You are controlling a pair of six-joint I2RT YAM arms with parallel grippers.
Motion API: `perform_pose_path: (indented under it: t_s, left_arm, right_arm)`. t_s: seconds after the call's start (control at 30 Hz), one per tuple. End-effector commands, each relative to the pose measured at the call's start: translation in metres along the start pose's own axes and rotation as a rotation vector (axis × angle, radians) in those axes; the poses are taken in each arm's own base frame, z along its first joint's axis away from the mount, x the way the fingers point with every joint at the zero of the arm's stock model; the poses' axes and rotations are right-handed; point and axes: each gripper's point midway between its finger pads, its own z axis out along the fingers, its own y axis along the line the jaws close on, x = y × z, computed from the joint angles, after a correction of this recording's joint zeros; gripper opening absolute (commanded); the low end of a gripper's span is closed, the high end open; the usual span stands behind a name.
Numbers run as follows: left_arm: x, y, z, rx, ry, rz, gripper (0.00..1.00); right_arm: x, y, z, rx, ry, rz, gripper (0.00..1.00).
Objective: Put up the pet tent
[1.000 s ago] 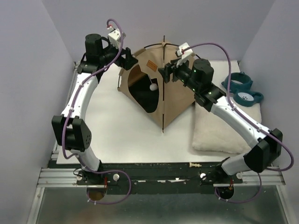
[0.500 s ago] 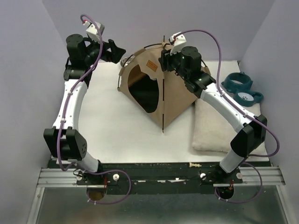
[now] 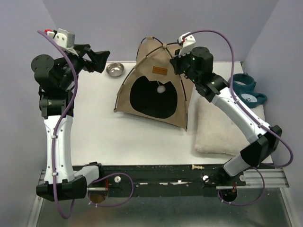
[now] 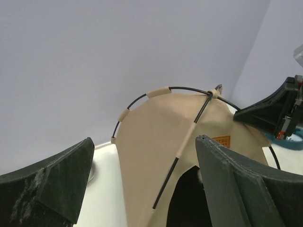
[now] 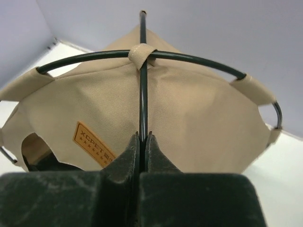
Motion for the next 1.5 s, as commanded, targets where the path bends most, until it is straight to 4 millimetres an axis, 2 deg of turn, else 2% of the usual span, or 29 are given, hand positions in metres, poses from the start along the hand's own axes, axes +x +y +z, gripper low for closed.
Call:
perform_pose_path:
  t_s: [0.0,0.1,0.17,0.23,0.37,0.43,0.47,0.57,0.63,0.73,0.9,0.97,1.1,1.13,1.17,1.23,1.27,1.33,1.4,1.43,1.47]
  left_arm:
    - [-0.038,-0.015,-0.011,0.003,-0.096,-0.045,0.99]
    - [-0.063,-0.022,-0.016,0.003,-0.158,-0.041,0.99]
    - [-0.07,-0.025,-0.017,0.011,-0.172,-0.036,0.99]
    - [-0.077,-0.026,-0.02,0.007,-0.189,-0.019,0.99]
    - [-0.078,-0.028,-0.025,-0.007,-0.166,-0.016,0.99]
    - [-0.073,-0.028,-0.027,-0.011,-0.144,-0.036,0.99]
    - [-0.07,-0.029,-0.029,-0.01,-0.136,-0.038,0.99]
    - [-0.056,-0.03,-0.036,-0.018,-0.106,-0.044,0.99]
    - [-0.045,-0.03,-0.039,-0.022,-0.084,-0.054,0.99]
    - [-0.028,-0.03,-0.041,-0.023,-0.054,-0.073,0.99]
    - [0.005,-0.026,-0.041,-0.02,-0.002,-0.122,0.99]
    - [0.016,-0.028,-0.04,0.003,0.015,-0.143,0.99]
    - [0.038,-0.032,-0.038,0.05,0.06,-0.179,0.98]
    - [0.043,-0.034,-0.039,0.065,0.076,-0.186,0.99]
    - [0.05,-0.034,-0.038,0.071,0.099,-0.199,0.99]
    - [0.058,-0.04,-0.039,0.111,0.124,-0.217,0.99]
    - [0.062,-0.045,-0.04,0.142,0.141,-0.225,0.99]
    - [0.074,-0.056,-0.044,0.21,0.183,-0.251,0.99]
    - [0.095,-0.073,-0.048,0.289,0.254,-0.293,0.99]
    - [0.109,-0.084,-0.049,0.324,0.291,-0.313,0.99]
    - [0.125,-0.089,-0.049,0.338,0.324,-0.331,0.99]
  right_arm:
    - [-0.111,0.001,-0.058,-0.058,-0.346,-0.024,0.01]
    - [-0.128,0.016,-0.075,-0.154,-0.441,-0.083,0.01]
    - [-0.131,0.02,-0.077,-0.178,-0.453,-0.107,0.01]
    - [-0.128,0.027,-0.075,-0.219,-0.442,-0.138,0.01]
    - [-0.12,0.044,-0.067,-0.317,-0.459,-0.272,0.01]
    - [-0.115,0.039,-0.053,-0.302,-0.456,-0.314,0.01]
    - [-0.108,0.034,-0.038,-0.285,-0.435,-0.318,0.01]
    - [-0.096,0.013,-0.012,-0.251,-0.407,-0.338,0.01]
    - [-0.086,0.008,-0.002,-0.322,-0.402,-0.334,0.01]
    - [-0.069,-0.004,0.02,-0.331,-0.346,-0.316,0.01]
    - [-0.059,-0.013,0.045,-0.269,-0.365,-0.276,0.01]
    - [-0.057,-0.025,0.058,-0.196,-0.358,-0.226,0.01]
    - [-0.06,-0.037,0.069,-0.126,-0.396,-0.195,0.01]
    - [-0.061,-0.036,0.07,-0.13,-0.394,-0.186,0.16]
    - [-0.059,-0.035,0.072,-0.14,-0.378,-0.176,0.37]
    - [-0.061,-0.035,0.066,-0.137,-0.354,-0.154,0.65]
    - [-0.061,-0.037,0.06,-0.132,-0.336,-0.158,0.71]
    - [-0.065,-0.041,0.035,-0.139,-0.3,-0.158,0.76]
    - [-0.066,-0.052,-0.003,-0.164,-0.238,-0.129,0.79]
    - [-0.06,-0.059,-0.022,-0.16,-0.18,-0.115,0.8]
    - [-0.058,-0.068,-0.048,-0.141,-0.129,-0.116,0.81]
